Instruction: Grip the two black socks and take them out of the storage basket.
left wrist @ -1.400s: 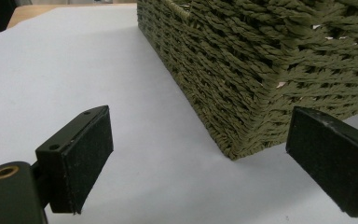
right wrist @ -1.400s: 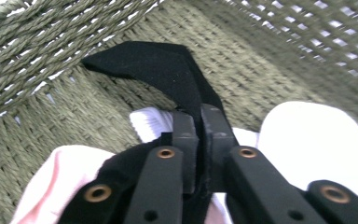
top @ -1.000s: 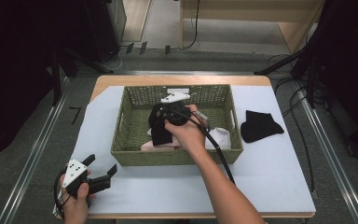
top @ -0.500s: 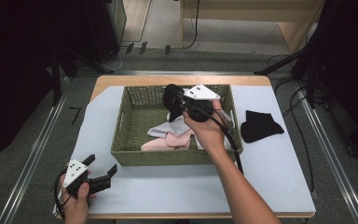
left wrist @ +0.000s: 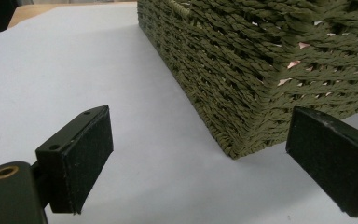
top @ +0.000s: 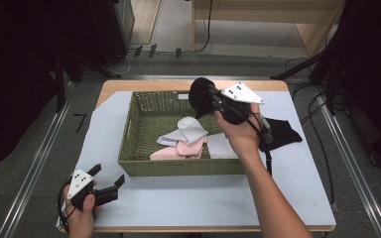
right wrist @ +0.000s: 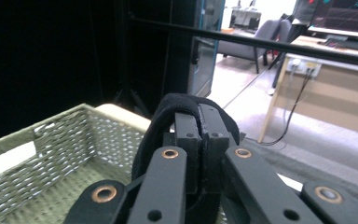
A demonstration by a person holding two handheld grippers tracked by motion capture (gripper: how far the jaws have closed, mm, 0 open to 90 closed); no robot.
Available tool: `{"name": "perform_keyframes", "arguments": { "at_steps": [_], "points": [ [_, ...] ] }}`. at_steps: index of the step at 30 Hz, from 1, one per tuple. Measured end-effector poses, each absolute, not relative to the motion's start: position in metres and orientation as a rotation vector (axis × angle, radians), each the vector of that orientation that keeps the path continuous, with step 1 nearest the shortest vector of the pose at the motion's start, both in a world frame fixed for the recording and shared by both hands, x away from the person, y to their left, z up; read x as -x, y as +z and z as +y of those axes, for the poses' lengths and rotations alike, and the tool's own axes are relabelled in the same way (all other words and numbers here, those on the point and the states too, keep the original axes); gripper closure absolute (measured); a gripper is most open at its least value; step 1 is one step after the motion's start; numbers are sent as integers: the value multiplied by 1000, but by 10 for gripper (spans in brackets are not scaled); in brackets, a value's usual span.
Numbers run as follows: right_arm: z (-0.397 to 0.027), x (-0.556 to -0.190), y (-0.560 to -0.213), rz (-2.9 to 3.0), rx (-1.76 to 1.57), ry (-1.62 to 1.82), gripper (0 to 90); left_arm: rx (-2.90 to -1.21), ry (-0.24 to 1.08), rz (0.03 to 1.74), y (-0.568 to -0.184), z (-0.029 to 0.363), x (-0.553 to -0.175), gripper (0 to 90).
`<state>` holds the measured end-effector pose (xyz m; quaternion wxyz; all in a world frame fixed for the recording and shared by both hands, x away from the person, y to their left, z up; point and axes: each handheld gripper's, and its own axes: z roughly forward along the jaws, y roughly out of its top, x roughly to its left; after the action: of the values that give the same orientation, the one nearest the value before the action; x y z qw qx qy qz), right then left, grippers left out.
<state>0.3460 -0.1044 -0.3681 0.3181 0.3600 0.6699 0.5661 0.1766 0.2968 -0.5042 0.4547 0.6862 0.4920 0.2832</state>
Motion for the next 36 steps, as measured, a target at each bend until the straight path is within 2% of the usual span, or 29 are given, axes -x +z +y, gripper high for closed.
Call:
{"name": "perform_keyframes", "arguments": {
  "at_steps": [11, 24, 31, 36],
  "points": [
    [-144, -345, -356, 1641, -1002, 1478, 891, -1696, 701, 1216, -504, 297, -177, 83],
    [-210, -336, -339, 1489, -1040, 1413, 890, -1702, 701, 1218, -504, 297, -177, 83],
    [-246, -333, -349, 1442, -1096, 1361, 890, -1702, 707, 1219, -504, 296, -177, 83],
    [-265, -334, -377, 1451, -1157, 1316, 889, -1703, 709, 1219, -504, 295, -177, 83]
  ]
}}
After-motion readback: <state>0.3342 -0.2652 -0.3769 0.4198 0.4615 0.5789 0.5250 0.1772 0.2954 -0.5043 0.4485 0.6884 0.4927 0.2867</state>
